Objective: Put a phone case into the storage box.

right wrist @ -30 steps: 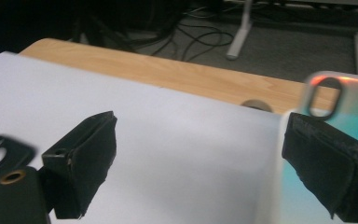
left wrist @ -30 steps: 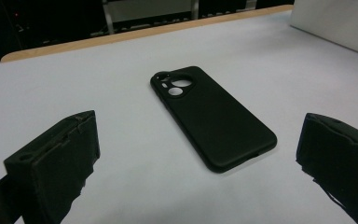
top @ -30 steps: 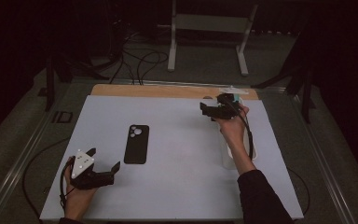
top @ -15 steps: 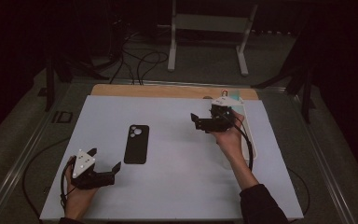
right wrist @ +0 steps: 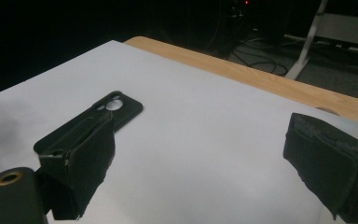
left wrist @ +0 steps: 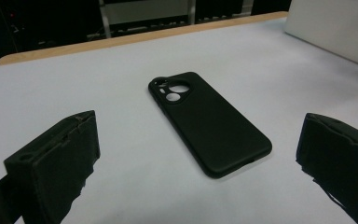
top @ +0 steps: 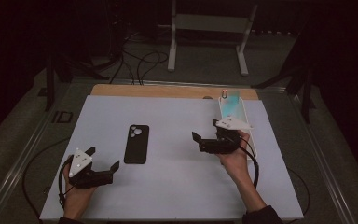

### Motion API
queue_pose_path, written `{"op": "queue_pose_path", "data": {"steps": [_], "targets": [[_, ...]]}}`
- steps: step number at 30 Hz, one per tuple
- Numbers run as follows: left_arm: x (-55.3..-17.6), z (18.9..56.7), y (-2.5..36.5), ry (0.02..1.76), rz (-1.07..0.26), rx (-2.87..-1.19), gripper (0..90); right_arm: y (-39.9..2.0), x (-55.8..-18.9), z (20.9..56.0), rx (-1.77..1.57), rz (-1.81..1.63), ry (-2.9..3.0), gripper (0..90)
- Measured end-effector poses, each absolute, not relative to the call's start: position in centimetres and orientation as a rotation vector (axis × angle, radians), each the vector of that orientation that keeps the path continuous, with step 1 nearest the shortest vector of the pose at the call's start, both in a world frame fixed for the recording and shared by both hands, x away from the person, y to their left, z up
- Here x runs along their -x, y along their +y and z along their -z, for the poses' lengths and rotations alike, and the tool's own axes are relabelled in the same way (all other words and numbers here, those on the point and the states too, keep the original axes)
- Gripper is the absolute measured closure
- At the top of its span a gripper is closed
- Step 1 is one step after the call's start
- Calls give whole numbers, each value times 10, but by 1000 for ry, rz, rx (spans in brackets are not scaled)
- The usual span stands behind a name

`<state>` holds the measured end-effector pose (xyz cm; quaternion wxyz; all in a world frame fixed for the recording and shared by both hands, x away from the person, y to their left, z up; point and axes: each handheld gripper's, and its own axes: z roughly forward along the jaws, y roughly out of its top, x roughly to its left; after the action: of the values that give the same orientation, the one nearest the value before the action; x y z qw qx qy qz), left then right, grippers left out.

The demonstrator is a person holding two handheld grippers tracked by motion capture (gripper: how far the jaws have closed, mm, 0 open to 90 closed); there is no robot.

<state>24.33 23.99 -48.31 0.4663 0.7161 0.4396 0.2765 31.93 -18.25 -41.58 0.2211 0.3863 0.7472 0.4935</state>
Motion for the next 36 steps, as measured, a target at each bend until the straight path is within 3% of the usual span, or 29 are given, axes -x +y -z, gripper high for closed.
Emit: {"op": "queue_pose_path", "data": {"steps": [22,36], "targets": [[-242,476,245,1069,-658,-1726,0,-217,-261,438,-989,-1375,2058,91],[-243,474,246,1068,-657,-1724,0,-238,-252,442,-1075,-1360,2027,91]]}}
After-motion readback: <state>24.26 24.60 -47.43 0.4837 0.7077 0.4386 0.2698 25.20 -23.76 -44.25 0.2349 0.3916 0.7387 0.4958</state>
